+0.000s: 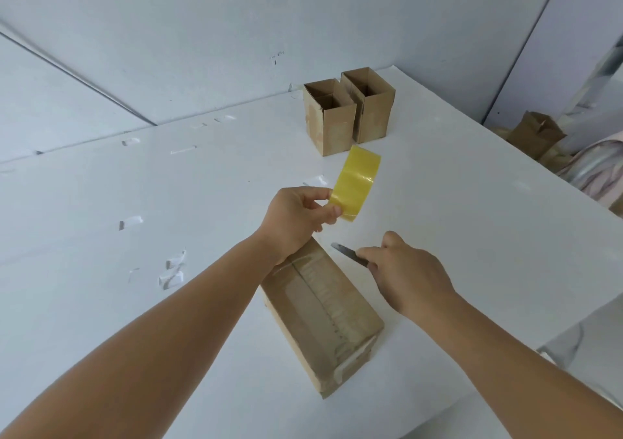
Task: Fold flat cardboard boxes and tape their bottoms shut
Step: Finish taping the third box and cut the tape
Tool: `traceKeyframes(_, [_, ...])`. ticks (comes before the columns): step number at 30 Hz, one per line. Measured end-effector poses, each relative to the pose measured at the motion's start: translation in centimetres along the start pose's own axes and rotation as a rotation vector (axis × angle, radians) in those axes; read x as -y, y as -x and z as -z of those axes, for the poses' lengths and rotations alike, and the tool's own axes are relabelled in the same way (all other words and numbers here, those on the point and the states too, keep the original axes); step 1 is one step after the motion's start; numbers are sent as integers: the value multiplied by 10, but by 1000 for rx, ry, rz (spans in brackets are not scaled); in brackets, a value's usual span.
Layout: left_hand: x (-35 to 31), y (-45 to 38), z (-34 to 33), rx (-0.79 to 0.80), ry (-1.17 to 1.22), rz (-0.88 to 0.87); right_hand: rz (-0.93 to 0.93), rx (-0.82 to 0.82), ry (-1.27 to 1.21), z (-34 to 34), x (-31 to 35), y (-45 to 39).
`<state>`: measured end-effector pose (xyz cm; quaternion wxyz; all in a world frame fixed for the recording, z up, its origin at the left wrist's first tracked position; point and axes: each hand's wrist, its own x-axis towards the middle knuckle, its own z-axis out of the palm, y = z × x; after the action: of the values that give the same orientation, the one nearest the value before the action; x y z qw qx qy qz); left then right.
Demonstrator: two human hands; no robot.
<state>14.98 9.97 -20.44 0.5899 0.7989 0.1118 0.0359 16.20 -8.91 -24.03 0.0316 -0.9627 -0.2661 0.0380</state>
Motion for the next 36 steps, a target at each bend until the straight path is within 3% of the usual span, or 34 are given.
traceKeyframes(8, [-4,2,2,37,45,39,-59,4,-150,-43,-15,-6])
traceKeyframes(12, [-3,2,0,44,46,45,-292,28,-1076,-15,11,-7])
traceKeyframes(15, [-4,1,0,42,25,50,-357,210,-1399,-3,36,-9])
traceKeyframes(17, [-3,0,0,39,17,63,-396,244,-1531,3,45,-12])
traceKeyframes(24, [3,0,-2,13,-14,81,-405,138,-1491,1,53,-13])
traceKeyframes(36, [0,0,7,-278,247,28,-428,100,-1473,1,57,-11])
